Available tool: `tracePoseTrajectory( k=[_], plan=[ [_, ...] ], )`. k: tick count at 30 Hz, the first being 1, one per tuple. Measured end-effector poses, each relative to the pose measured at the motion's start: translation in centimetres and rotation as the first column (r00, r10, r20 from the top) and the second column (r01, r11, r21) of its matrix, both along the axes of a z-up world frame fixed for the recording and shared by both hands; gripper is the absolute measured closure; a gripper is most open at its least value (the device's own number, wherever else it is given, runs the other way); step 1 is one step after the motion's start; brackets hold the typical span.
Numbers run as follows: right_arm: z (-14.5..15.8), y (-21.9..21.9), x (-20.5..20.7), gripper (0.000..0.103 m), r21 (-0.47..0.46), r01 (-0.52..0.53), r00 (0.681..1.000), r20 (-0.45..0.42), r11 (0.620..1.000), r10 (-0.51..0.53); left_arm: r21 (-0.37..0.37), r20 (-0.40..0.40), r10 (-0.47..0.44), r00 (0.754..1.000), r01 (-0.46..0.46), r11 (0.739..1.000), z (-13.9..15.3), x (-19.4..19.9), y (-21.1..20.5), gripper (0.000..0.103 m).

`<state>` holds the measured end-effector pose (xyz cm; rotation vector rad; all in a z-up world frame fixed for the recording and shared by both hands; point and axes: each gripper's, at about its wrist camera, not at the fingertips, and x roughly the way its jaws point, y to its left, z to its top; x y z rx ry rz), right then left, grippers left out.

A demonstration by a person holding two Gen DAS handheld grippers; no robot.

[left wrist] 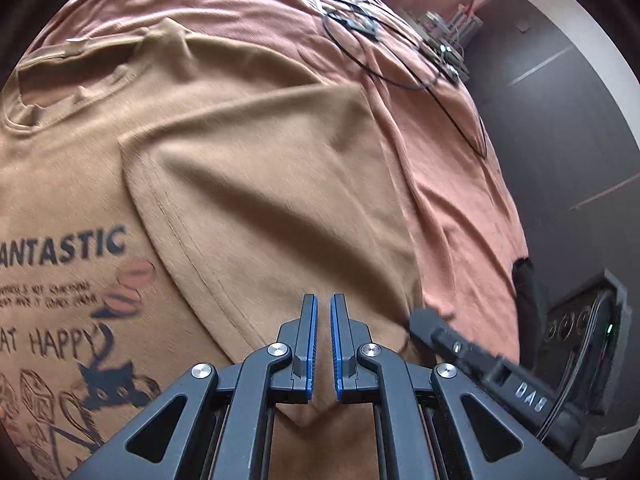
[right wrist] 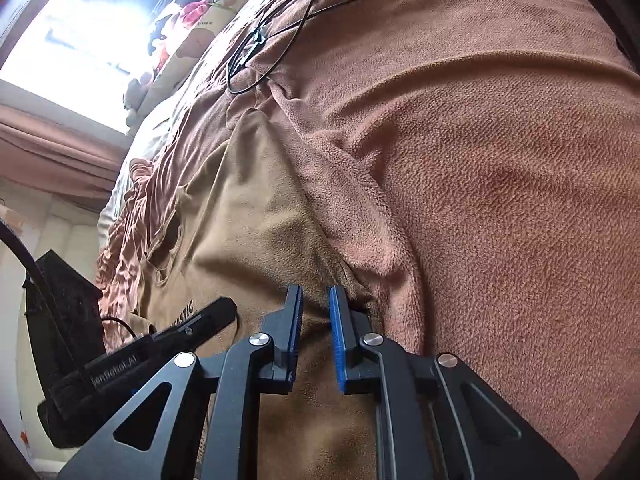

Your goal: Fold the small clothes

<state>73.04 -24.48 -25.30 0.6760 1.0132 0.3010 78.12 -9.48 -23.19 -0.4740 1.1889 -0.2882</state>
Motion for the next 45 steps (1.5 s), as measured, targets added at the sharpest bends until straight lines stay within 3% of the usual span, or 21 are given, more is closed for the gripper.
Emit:
tracePoseTrajectory(
  k=[13, 18, 21, 26, 29, 31, 33, 38, 45],
  plan=[
    [1.0, -0.6, -1.3, 0.095, 0.015, 0.029, 1.0, -0.006, 0.999, -0.029, -0.047, -0.052, -0.002, 0.999, -0.001, 0.999, -1.2, -3.7, 0.6, 0.098],
    [1.7, -0.7, -1.6, 0.095, 0.011, 0.02, 1.0, -0.002, 1.0, -0.02, -0.009, -0.045, -0.006, 0.999, 0.005, 1.0, 0.1, -5.0, 0.6, 0.098],
    [2.2, -0.6, -1.9, 0.091, 0.022, 0.009, 1.0, 0.006, 1.0, -0.009, 0.054, -0.018, 0.007, 1.0, -0.006, 0.999, 1.6, -5.5, 1.0, 0.098],
    [3.3, -0.1, -2.2, 0.091, -0.025, -0.015, 1.0, 0.016, 1.0, 0.016, 0.088, 0.007, 0.051, 0.999, -0.052, 0.995, 3.9, -6.7, 3.4, 0.097],
    [4.0, 0.4, -2.4, 0.091, -0.044, -0.023, 0.999, 0.028, 0.999, 0.024, 0.101, 0.02, 0.092, 0.996, -0.094, 0.99, 5.1, -7.4, 5.3, 0.089],
    [4.7, 0.8, -2.7, 0.09, -0.066, -0.036, 0.998, 0.042, 0.997, 0.039, 0.106, 0.035, 0.121, 0.992, -0.124, 0.987, 5.9, -8.3, 6.9, 0.074],
    [5.5, 1.2, -3.0, 0.083, -0.079, -0.042, 0.997, 0.061, 0.996, 0.047, 0.121, 0.05, 0.141, 0.989, -0.146, 0.982, 6.7, -8.9, 7.6, 0.065],
    [7.6, 1.9, -4.4, 0.035, -0.136, -0.052, 0.99, 0.12, 0.989, 0.068, 0.106, 0.078, 0.224, 0.971, -0.231, 0.967, 8.8, -11.5, 11.5, 0.05],
    [10.5, 5.2, -9.5, 0.009, -0.259, -0.069, 0.984, 0.143, 0.963, 0.109, 0.137, 0.118, 0.31, 0.943, -0.325, 0.936, 11.4, -15.8, 16.2, 0.026]
  ],
)
